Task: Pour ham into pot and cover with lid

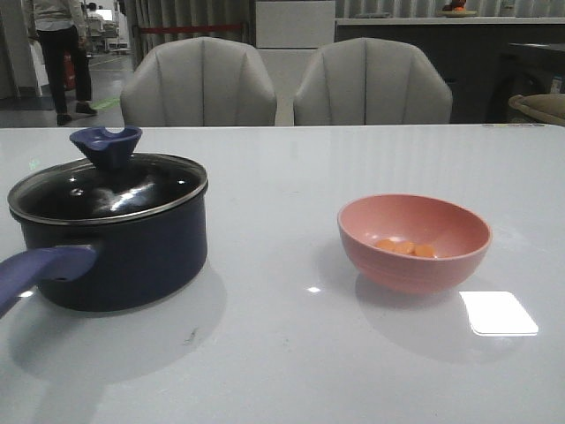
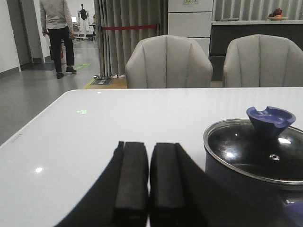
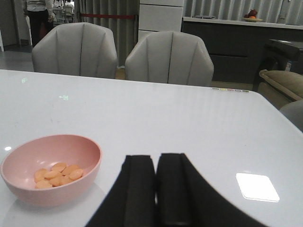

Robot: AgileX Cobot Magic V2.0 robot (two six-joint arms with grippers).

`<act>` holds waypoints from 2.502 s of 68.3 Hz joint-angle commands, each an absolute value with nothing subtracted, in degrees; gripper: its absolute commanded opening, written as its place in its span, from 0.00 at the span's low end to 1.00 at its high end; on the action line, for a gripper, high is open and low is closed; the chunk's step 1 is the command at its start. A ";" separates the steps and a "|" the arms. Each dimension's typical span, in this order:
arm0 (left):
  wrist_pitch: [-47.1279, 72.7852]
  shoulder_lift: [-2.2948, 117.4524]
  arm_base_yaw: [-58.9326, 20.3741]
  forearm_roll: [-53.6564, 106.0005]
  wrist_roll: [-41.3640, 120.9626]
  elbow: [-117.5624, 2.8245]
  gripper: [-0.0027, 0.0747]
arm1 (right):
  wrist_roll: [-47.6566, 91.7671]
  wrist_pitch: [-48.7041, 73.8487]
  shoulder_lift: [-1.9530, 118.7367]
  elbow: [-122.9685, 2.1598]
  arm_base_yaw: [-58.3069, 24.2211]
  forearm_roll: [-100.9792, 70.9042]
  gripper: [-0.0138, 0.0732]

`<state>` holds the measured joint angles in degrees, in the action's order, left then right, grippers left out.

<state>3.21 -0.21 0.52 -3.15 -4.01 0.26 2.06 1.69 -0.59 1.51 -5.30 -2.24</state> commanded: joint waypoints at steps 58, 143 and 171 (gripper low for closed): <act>-7.85 -1.30 0.54 -2.60 -4.23 1.43 0.19 | 2.14 -3.04 -1.71 1.24 -5.05 -1.83 0.33; 19.32 12.72 -1.47 -1.78 -4.23 -23.08 0.50 | 2.14 -3.04 -1.71 1.24 -5.05 -1.83 0.33; 31.81 26.63 -6.52 -0.82 -4.23 -34.26 0.83 | 2.14 -3.04 -1.71 1.24 -5.05 -1.83 0.33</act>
<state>33.08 20.99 -5.02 -2.12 -4.01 -28.29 2.06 1.69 -0.59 1.51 -5.30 -2.24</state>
